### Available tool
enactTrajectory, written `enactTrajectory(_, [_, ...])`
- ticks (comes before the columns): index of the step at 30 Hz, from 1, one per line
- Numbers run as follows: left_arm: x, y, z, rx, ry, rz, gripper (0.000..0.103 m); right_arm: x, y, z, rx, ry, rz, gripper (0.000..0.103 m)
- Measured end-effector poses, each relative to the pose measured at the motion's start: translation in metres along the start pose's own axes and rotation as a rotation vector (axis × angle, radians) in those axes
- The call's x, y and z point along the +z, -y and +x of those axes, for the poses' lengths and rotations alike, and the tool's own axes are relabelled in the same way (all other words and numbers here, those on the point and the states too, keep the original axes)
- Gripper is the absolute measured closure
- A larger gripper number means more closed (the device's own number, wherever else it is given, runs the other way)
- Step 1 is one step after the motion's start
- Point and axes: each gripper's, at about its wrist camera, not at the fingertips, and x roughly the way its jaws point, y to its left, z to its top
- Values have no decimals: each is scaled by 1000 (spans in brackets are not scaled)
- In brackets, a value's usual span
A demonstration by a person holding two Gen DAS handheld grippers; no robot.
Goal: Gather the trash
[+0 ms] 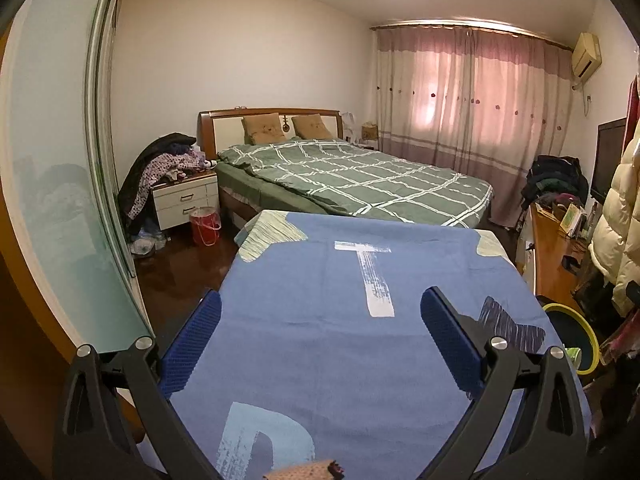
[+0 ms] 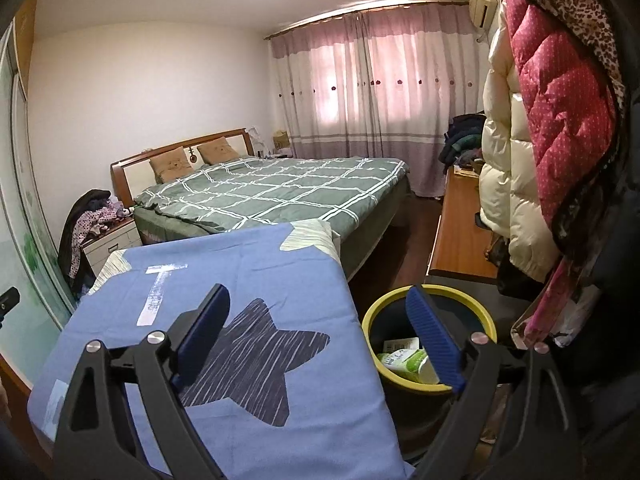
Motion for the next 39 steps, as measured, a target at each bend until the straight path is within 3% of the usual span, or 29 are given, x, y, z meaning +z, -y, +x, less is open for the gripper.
enactTrajectory(39, [4, 19, -3, 5, 11, 32, 5, -1, 0, 9, -3, -18, 14, 17])
